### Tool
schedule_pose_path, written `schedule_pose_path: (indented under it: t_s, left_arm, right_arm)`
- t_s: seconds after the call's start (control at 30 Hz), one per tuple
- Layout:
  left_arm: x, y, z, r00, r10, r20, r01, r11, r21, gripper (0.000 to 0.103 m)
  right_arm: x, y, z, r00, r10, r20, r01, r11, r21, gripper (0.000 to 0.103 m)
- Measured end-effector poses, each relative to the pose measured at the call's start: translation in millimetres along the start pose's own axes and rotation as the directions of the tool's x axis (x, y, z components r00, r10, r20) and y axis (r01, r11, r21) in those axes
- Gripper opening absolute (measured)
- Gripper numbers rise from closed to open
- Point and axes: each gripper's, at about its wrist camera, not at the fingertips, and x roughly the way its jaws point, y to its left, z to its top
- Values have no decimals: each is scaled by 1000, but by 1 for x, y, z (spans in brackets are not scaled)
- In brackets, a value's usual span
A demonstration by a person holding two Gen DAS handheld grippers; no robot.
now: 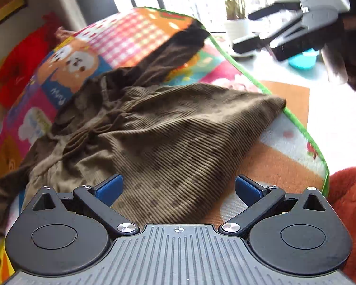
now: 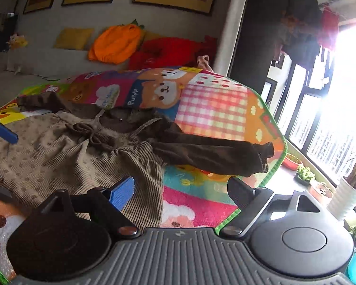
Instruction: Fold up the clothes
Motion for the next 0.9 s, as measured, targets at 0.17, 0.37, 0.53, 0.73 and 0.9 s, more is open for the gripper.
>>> schedule_pose_path:
  t_s: [0.17, 0.37, 0.53, 0.73, 0.9]
  left_arm:
    - [-6, 21, -8, 998, -57, -6, 56, 995, -82, 103]
    - [-29, 40, -14, 997, -61, 46, 68, 981, -182, 103]
    - [-18, 12, -14, 1000, -8, 29, 9, 999, -31, 100]
    - [11, 12, -3, 998, 64, 24, -65, 996, 55, 32]
    - [-5, 59, 16, 998, -4, 71, 11, 994, -105, 11]
  right_arm:
    - [-14, 23, -24, 989, 131, -66, -138, 984, -111, 83]
    - [0, 62, -46, 956, 234, -175, -267, 943, -197, 65]
    - [18, 51, -26, 951, 267, -153, -282, 956, -81, 12]
    - [13, 26, 1, 956, 285, -68, -284, 958, 33, 10]
    - [-9, 37, -5, 941, 331, -71, -336, 939, -72, 10]
